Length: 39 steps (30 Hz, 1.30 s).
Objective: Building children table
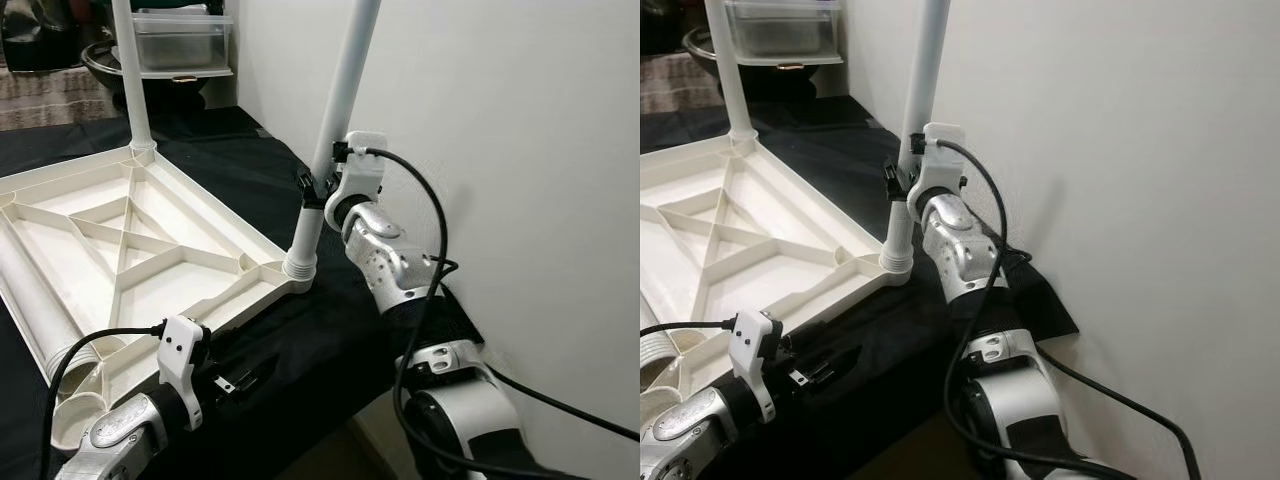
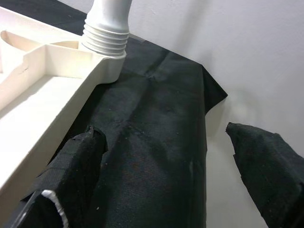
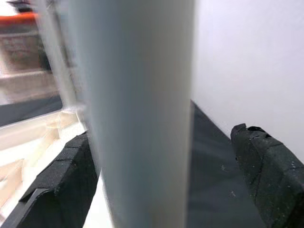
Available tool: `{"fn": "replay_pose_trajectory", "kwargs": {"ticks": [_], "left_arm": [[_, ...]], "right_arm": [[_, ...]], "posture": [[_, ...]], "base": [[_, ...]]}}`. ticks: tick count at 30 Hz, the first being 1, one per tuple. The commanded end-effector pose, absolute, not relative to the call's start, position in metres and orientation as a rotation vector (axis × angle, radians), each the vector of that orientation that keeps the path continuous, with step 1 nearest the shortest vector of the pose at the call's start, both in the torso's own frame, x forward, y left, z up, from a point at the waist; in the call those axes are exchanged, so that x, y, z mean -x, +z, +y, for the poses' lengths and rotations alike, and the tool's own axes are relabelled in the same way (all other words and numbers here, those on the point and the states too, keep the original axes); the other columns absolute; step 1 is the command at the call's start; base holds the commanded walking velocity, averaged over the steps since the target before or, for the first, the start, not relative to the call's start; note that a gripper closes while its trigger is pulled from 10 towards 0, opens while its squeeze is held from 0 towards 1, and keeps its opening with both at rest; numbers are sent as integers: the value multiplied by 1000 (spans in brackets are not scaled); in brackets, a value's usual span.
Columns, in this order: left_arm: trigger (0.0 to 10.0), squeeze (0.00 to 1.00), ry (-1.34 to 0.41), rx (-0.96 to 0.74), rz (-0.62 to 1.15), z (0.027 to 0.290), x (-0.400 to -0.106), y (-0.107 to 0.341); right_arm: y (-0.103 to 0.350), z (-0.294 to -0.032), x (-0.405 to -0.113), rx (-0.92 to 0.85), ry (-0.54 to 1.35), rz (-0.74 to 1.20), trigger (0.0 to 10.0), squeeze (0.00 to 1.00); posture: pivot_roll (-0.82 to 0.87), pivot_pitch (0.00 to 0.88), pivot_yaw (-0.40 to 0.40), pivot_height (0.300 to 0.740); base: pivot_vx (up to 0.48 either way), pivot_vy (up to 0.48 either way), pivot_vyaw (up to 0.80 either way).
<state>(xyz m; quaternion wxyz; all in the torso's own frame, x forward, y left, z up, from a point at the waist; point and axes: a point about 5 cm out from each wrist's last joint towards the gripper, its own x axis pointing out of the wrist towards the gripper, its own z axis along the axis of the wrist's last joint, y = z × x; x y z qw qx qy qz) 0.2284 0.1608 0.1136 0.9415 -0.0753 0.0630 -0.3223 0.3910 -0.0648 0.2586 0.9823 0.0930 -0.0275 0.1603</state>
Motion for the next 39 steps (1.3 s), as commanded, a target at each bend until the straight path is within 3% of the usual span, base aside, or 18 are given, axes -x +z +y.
{"fn": "replay_pose_trajectory", "kwargs": {"ticks": [1, 5, 6, 34, 35, 37, 38, 39], "left_arm": [[10000, 0, -676, 149, 137, 158, -227, 112], [10000, 0, -677, 148, 137, 158, -227, 112], [10000, 0, -675, 150, 137, 158, -227, 112], [10000, 0, -665, 157, 137, 159, -222, 112], [10000, 0, -664, 157, 137, 159, -222, 112], [10000, 0, -664, 157, 138, 159, -221, 112], [10000, 0, -663, 157, 139, 159, -221, 112], [10000, 0, -662, 157, 139, 159, -221, 112]], "right_arm": [[263, -67, -392, -197, 341, -78, 10000, 1000], [268, -71, -394, -199, 392, -93, 10000, 1000], [272, -83, -401, -149, 454, -99, 10000, 0], [256, -91, -414, -127, 675, -51, 10000, 0], [256, -91, -414, -125, 672, -49, 4431, 0], [255, -91, -415, -123, 665, -44, 4431, 0], [253, -91, -416, -121, 648, -37, 0, 0], [252, -91, -416, -119, 636, -33, 0, 0]], "posture": [[53, 0, -151, 740], [54, 0, -151, 740], [56, 0, -154, 740], [105, 0, -189, 740], [105, 0, -189, 740], [105, 0, -189, 740], [105, 0, -189, 740], [105, 0, -189, 740]], "base": [[0, 0, 0], [0, 0, 0], [0, 0, 0], [0, 0, 0], [0, 0, 0], [0, 0, 0], [0, 0, 0], [0, 0, 0]]}}
